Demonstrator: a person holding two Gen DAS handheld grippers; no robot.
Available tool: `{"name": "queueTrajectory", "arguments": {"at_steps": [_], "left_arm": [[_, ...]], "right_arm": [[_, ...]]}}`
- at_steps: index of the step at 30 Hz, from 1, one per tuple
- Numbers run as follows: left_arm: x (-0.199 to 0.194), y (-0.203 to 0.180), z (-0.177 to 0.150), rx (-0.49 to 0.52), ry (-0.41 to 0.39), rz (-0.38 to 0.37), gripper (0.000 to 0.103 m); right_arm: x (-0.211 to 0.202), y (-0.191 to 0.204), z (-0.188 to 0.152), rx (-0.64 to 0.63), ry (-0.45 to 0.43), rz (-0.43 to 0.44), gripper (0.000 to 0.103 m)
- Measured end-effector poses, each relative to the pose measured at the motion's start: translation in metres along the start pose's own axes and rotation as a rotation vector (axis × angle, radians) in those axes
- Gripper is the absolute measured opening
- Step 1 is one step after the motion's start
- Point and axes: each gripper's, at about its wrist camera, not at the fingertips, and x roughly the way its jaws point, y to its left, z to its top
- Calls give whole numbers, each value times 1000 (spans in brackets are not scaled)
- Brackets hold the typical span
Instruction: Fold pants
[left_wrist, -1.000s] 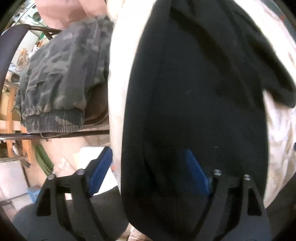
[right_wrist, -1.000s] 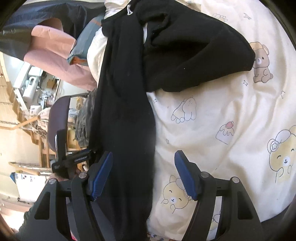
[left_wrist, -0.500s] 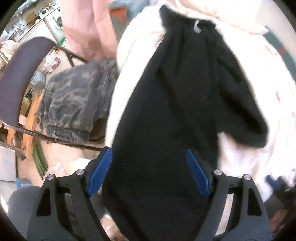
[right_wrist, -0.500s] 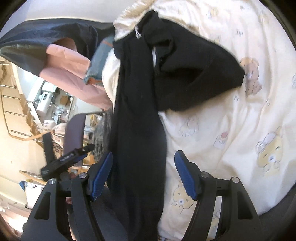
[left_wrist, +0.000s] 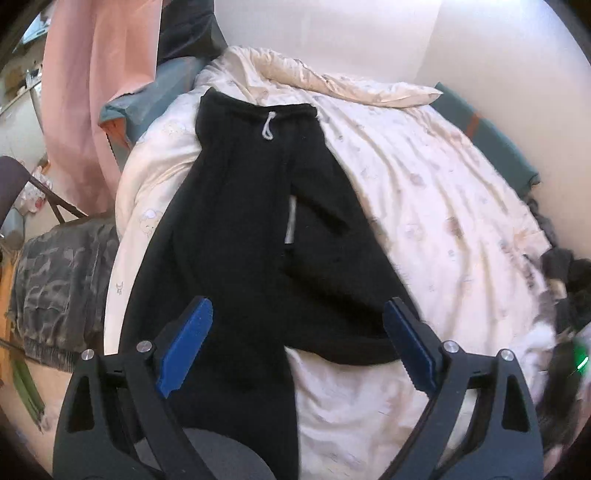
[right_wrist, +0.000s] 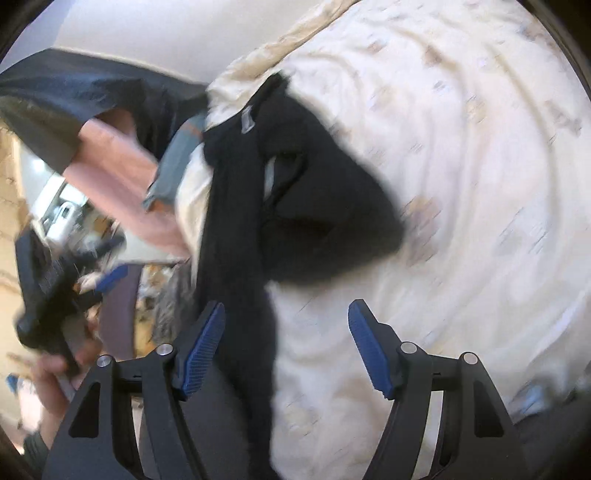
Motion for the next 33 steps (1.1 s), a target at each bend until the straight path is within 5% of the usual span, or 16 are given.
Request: {"name": "queueTrajectory", "arguments": {"at_steps": [6, 11, 14, 16, 17, 18, 26, 31, 33], "left_arm": [[52, 25, -22, -94, 24, -11, 92], [89, 35, -33, -128, 57, -28, 92], [98, 40, -34, -120, 85, -5, 92], [103, 45, -36, -148, 114, -4, 92], [106, 47, -37, -155, 128, 1, 92], [107, 48, -37, -157, 132, 1, 92], [113, 61, -39, -243, 143, -50, 92], [112, 53, -40, -202, 129, -27, 92], [113, 51, -42, -196, 126, -25, 92]], "right_arm": [[32, -43, 57, 145, 10, -129, 74], [96, -44, 71, 53, 134, -178, 75], [128, -49, 68, 73, 209, -150, 75], [137, -45, 65, 89, 231, -86, 59], [137, -37, 66, 55, 223, -90, 26], [134, -27, 66, 19, 214, -110, 13], [40, 53, 119, -213, -63, 11, 9], [30, 34, 183, -123, -264, -121, 9], [56, 18, 199, -99, -209, -160, 11]]}}
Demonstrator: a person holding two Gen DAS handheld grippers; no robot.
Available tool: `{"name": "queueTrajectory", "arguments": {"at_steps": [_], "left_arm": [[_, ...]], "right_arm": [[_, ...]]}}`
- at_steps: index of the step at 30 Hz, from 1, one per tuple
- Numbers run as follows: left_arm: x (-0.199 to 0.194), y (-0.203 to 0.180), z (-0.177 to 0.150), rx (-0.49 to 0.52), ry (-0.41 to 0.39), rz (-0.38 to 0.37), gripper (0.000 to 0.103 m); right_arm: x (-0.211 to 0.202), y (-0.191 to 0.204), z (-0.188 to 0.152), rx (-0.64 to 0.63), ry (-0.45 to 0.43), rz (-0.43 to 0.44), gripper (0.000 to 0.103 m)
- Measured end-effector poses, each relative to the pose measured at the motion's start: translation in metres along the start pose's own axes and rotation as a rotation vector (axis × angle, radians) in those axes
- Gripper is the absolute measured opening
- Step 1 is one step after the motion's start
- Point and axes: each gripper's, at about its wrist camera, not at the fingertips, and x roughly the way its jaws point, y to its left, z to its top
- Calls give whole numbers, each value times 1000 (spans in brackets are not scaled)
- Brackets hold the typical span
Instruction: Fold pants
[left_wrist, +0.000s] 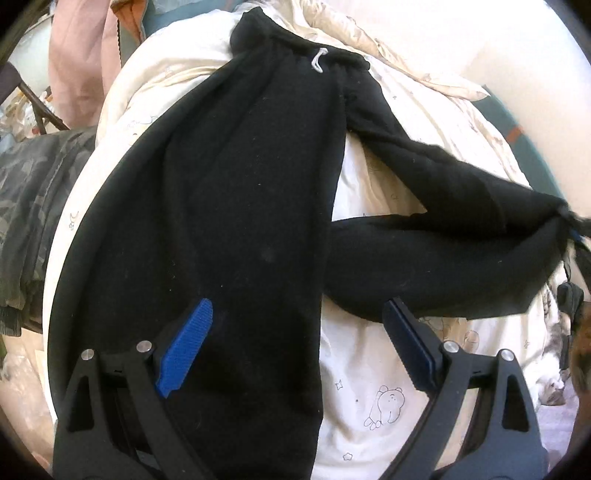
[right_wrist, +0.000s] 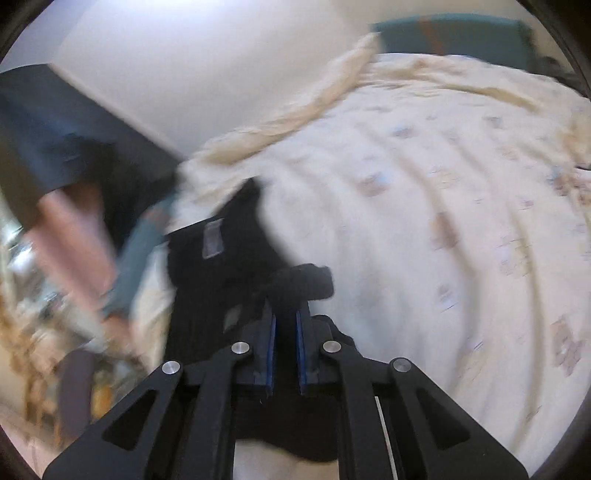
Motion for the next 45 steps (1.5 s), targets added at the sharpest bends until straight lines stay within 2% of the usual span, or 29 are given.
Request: {"name": "queueTrajectory", "arguments": {"at_steps": [1, 4, 5, 7, 8, 9, 12, 14, 16, 20, 22, 24, 26, 29, 32, 35, 38, 41, 43, 45], "left_arm": [[2, -1, -1, 3, 3, 1, 92], [10, -4, -3, 14, 25, 14, 92], [12, -6, -4, 25, 36, 18, 92], [16, -13, -6, 61, 52, 28, 92], [18, -17, -8, 84, 62, 33, 92], [22, -21, -8, 106, 73, 35, 92], [36, -39, -10, 198, 112, 34, 92], [59, -65, -14, 366, 168, 62, 92], [81, -94, -21, 560, 206, 133, 92], [108, -136, -31, 777, 196, 169, 91], [126, -151, -34, 851, 236, 162, 73], [133, -158, -34, 866, 293, 112, 31], [123, -161, -32, 855, 293, 90, 8], [91, -153, -27, 756, 312, 6, 6], [34, -135, -30, 586, 364, -168, 6], [-20, -133, -57, 580, 395, -287, 6], [-55, -131, -97, 534, 511, -411, 6], [-70, -130, -123, 524, 592, -478, 6], [-74, -129, -138, 542, 614, -471, 6], [-68, -123, -150, 550, 655, -434, 7]], "right_arm": [[25, -8, 1, 9, 72, -31, 13], [70, -24, -8, 19, 193, -108, 15], [77, -28, -13, 22, 214, -118, 20], [75, -36, -22, 35, 236, -96, 34], [72, -36, -28, 42, 251, -65, 57], [64, -35, -34, 44, 245, -47, 74], [33, -35, -47, 68, 205, -55, 76], [11, -41, -57, 113, 186, -46, 76], [-15, -52, -76, 148, 172, -41, 76], [-37, -76, -105, 203, 193, -78, 76], [-40, -88, -111, 246, 200, -85, 76], [-42, -96, -109, 281, 195, -53, 76], [-46, -97, -105, 279, 174, -57, 76], [-52, -98, -104, 283, 155, -44, 76], [-53, -99, -106, 294, 159, -31, 76], [-63, -102, -108, 313, 134, -22, 76], [-74, -106, -112, 328, 111, -30, 76], [-80, -107, -118, 339, 114, -26, 76], [-83, -107, -122, 343, 117, -24, 76], [-83, -105, -123, 335, 120, -26, 77]]}}
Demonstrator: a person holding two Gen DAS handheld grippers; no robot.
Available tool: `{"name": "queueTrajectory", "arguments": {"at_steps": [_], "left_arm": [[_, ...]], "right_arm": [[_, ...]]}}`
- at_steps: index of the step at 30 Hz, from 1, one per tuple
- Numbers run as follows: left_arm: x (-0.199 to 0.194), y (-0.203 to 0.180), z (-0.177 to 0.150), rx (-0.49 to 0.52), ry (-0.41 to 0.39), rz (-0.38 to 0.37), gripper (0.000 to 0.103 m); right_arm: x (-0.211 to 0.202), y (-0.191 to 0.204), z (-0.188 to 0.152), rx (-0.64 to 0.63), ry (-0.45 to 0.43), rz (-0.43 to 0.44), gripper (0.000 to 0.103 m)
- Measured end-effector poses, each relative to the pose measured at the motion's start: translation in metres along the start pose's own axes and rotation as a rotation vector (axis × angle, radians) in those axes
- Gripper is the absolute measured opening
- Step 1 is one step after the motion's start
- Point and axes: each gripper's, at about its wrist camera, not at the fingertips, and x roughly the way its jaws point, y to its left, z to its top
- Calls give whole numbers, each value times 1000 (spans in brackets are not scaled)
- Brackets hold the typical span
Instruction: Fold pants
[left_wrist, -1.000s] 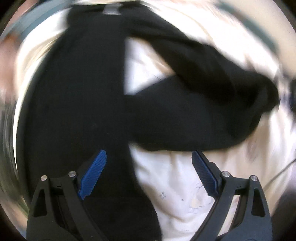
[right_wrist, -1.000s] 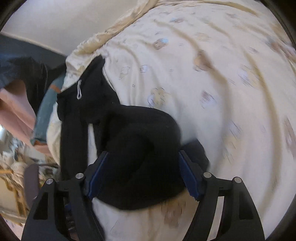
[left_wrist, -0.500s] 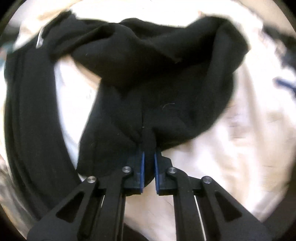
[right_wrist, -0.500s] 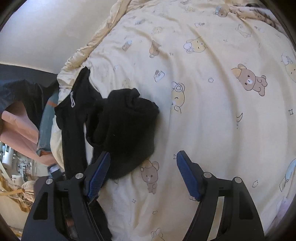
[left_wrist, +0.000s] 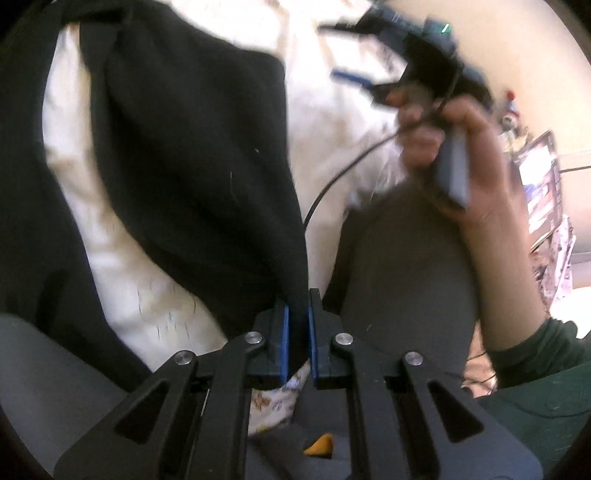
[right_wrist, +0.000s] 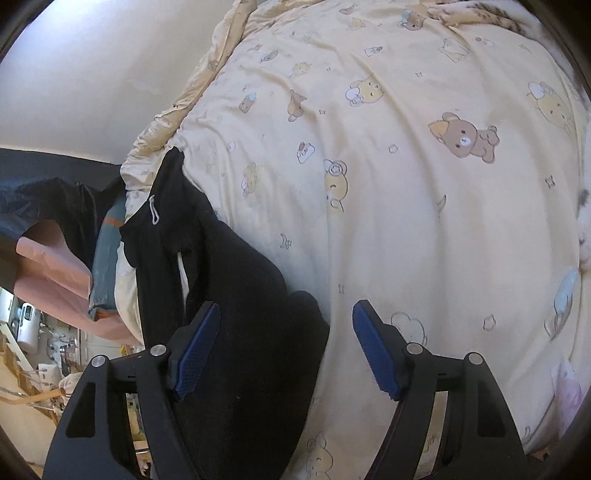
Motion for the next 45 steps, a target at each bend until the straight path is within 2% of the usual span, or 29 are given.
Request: {"name": "queueTrajectory", "arguments": {"at_steps": [1, 2, 4, 6, 8, 11, 13, 17, 18, 20, 22, 25, 27, 29, 31, 33, 34, 36, 39, 40, 44, 45], "left_arm": [[8, 5, 1, -1, 38, 38, 9], [18, 13, 1, -7, 81, 127, 11], [20, 34, 6, -66, 91, 177, 28], [9, 49, 12, -125, 50, 162, 69], [-10, 54, 23, -132, -20, 203, 80], [-45, 64, 58, -149, -124, 261, 80], [-66, 84, 94, -193, -235, 340, 80], [-69, 130, 178, -263, -394, 480, 80], [-66, 141, 194, -303, -405, 469, 80], [-57, 168, 228, -386, -433, 397, 80], [-48, 192, 259, -449, -471, 384, 80], [-30, 207, 285, -501, -484, 357, 78], [-17, 209, 304, -470, -469, 412, 78], [-10, 213, 313, -479, -473, 447, 77], [-8, 217, 322, -476, -490, 438, 59], [-13, 220, 325, -449, -487, 473, 15], [-17, 223, 323, -440, -481, 502, 8], [-29, 239, 307, -485, -523, 494, 7], [-44, 261, 276, -586, -552, 464, 2], [-46, 267, 268, -605, -559, 463, 2], [-36, 288, 250, -634, -536, 377, 2], [-32, 289, 244, -633, -544, 356, 2]], "right_arm": [[1, 1, 0, -6, 3, -5, 77], [2, 2, 1, -11, 6, -10, 77], [5, 2, 1, -8, 14, -6, 77], [10, 2, 0, -4, 31, -5, 77], [15, 3, -1, -8, 49, -7, 77], [23, 3, 0, -3, 72, 2, 77], [29, 3, 1, 11, 87, 17, 77], [38, 5, 4, 16, 109, 33, 77], [39, 5, 5, 12, 110, 29, 77], [40, 3, 8, 9, 109, 22, 77], [43, 2, 10, 8, 110, 13, 77], [50, 1, 16, 15, 115, -3, 77], [56, 2, 18, 15, 125, 1, 77], [61, 6, 17, 2, 143, 5, 77], [63, 8, 15, -13, 157, 4, 77], [62, 9, 15, -23, 154, 0, 77], [60, 10, 14, -25, 149, -5, 77], [55, 16, 17, -56, 124, -36, 77], [51, 32, 26, -87, 97, -37, 77], [58, 46, 33, -116, 114, -27, 77], [107, 106, 73, -226, 234, 50, 77], [116, 117, 80, -243, 242, 44, 77]]}}
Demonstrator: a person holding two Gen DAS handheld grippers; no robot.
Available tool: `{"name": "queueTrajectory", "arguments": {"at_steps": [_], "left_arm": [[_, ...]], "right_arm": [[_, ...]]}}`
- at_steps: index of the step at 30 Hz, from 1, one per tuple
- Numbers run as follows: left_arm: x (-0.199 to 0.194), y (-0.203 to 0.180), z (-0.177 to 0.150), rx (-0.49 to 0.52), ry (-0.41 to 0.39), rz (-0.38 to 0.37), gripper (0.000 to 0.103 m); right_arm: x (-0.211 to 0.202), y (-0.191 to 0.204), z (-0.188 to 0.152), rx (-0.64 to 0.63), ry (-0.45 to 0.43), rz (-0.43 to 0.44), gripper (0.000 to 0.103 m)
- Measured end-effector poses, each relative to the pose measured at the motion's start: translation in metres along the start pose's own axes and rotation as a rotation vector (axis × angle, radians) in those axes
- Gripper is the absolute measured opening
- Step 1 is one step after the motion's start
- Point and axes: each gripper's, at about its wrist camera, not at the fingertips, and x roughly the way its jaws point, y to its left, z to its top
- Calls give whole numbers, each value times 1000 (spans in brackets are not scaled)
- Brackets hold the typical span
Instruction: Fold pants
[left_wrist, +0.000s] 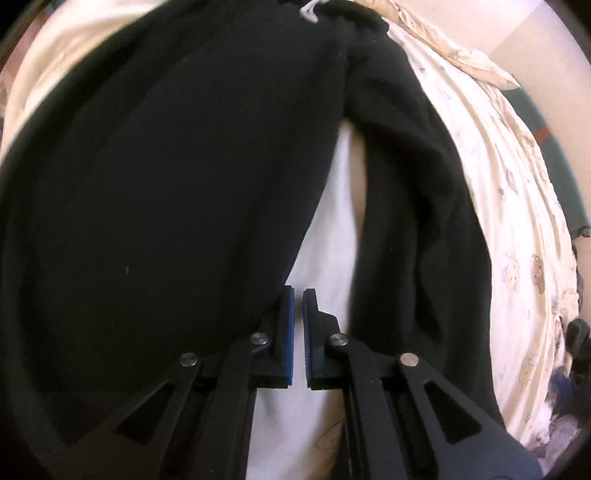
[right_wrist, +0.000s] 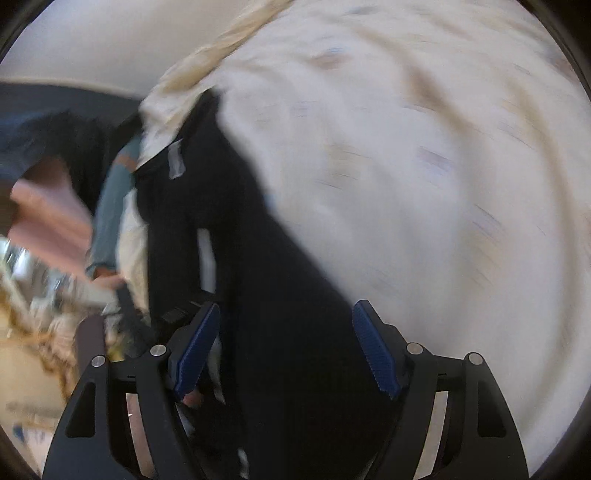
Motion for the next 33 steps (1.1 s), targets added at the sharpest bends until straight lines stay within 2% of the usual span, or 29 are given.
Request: {"name": "queueTrajectory", "arguments": {"at_steps": [1, 3, 4, 5, 7, 9, 12, 14, 16, 18, 20, 22, 26, 27, 29, 30, 32, 33], "left_arm": [[0, 0, -3, 5, -9, -30, 3], [-1, -4, -6, 64, -34, -10, 3], [0, -11, -8, 111, -44, 10, 4], [3, -16, -10, 137, -46, 27, 5], [7, -25, -8, 164, -51, 39, 14], [9, -29, -4, 164, -72, 13, 36], [6, -32, -2, 167, -104, 11, 48], [4, -28, 2, 149, -118, 3, 51], [5, -26, 7, 117, -130, -9, 52], [-2, -12, 15, 95, -141, -31, 52], [-7, -2, 2, 91, -156, -48, 54], [-10, -4, 4, 95, -176, -70, 58], [-15, -6, 7, 82, -205, -129, 62], [-17, -7, 6, 79, -210, -145, 65], [-26, -4, 1, 87, -220, -144, 67], [-27, -6, 0, 94, -229, -138, 67], [-31, -4, -3, 108, -232, -126, 67], [-30, -4, -3, 109, -229, -120, 67]], "right_arm": [[12, 14, 21, -44, 8, -17, 77], [39, 41, 58, -138, 26, -43, 73], [50, 52, 72, -172, 36, -52, 69], [61, 61, 84, -203, 38, -61, 60], [90, 84, 114, -285, 32, -111, 54], [119, 97, 139, -338, 14, -150, 51], [162, 101, 164, -345, 23, -210, 51], [182, 100, 177, -364, 17, -265, 48], [206, 92, 188, -356, 53, -291, 39], [221, 91, 191, -358, 102, -242, 20], [225, 97, 188, -402, 127, -214, 1], [206, 105, 187, -475, 53, -250, 1], [161, 93, 207, -445, -51, -285, 0], [142, 85, 215, -428, -118, -325, 0], [124, 73, 226, -377, -191, -376, 0], [120, 63, 231, -339, -204, -400, 0], [128, 43, 235, -305, -169, -500, 0], [134, 35, 234, -313, -165, -585, 0]]}}
